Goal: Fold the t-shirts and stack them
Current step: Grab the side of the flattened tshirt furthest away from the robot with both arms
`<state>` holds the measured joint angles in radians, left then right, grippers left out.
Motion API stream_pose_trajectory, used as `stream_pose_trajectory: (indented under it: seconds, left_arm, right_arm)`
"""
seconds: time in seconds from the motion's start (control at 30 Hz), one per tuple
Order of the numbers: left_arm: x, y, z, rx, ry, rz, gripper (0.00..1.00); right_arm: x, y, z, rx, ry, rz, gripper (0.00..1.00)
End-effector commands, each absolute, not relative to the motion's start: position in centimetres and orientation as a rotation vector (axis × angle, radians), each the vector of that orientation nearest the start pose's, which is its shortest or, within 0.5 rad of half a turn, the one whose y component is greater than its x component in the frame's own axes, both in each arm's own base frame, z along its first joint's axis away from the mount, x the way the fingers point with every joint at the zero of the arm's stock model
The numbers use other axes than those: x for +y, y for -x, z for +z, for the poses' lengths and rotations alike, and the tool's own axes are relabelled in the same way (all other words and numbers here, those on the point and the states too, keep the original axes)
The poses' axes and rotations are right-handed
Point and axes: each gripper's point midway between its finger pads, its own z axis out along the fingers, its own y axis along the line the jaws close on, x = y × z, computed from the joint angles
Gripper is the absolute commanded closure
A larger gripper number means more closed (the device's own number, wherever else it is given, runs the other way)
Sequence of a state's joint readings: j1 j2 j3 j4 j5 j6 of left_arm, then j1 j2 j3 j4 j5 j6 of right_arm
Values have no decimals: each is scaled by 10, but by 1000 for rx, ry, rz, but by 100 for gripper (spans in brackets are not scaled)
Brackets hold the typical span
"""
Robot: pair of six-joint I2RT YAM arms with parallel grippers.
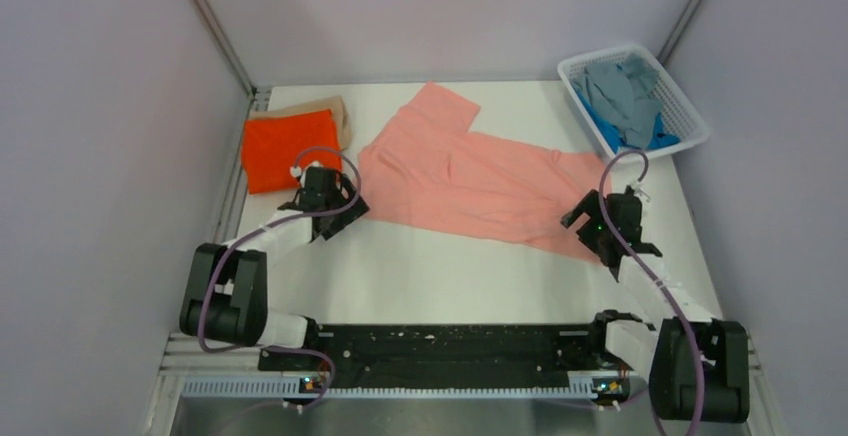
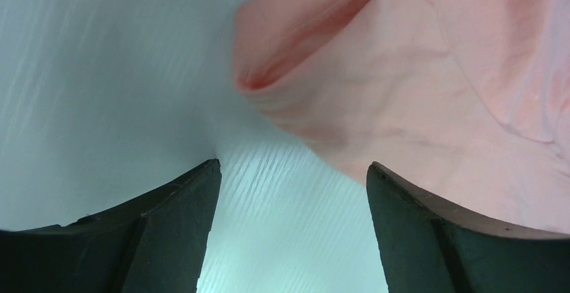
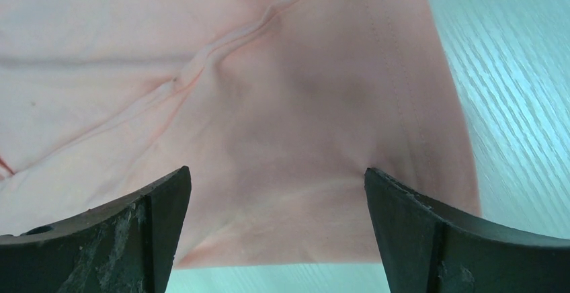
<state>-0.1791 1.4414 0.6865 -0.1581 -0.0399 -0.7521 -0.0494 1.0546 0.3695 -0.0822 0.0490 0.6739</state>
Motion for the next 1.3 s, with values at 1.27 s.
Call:
stream_pose_trajectory:
  seconds: [1.27]
  left_arm:
    - [-148,-288,-15,2699,589,-602,18]
  right_arm:
    - [209,-289,2,2568,149,335,1]
